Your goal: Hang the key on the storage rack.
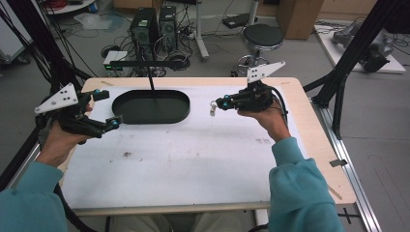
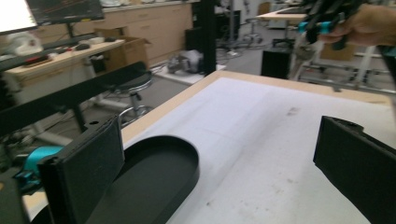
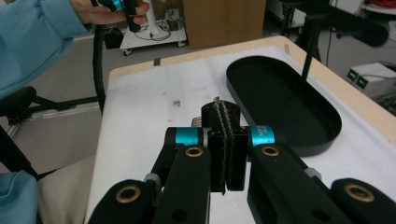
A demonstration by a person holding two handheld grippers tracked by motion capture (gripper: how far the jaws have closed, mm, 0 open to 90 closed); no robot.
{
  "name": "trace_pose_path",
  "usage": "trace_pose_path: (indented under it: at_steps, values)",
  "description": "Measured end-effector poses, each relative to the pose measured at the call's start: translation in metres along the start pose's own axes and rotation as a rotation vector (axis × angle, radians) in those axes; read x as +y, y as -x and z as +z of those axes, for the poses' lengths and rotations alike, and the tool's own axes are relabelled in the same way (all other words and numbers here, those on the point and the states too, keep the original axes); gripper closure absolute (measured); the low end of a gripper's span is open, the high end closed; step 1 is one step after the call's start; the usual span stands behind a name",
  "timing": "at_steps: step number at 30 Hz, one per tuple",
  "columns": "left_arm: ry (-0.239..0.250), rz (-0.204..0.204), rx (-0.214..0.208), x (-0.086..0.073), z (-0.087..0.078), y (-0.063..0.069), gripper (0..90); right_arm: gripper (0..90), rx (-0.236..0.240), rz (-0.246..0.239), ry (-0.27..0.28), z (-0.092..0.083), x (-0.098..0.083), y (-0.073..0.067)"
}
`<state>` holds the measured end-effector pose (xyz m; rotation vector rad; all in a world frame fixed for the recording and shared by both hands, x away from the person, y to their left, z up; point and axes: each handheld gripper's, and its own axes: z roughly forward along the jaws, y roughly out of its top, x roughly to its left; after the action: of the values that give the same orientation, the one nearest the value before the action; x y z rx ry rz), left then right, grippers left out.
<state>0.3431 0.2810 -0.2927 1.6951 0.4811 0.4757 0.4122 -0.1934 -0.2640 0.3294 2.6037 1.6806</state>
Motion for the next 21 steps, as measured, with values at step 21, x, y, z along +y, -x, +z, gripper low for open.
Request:
trace_pose_path:
  at_steps: [21]
  values:
    - [-0.105,0.066,-0.229,0.044,0.087,0.022,2.5,90.0,0.097,-0.074,0.048,0.025,0.024,0.002]
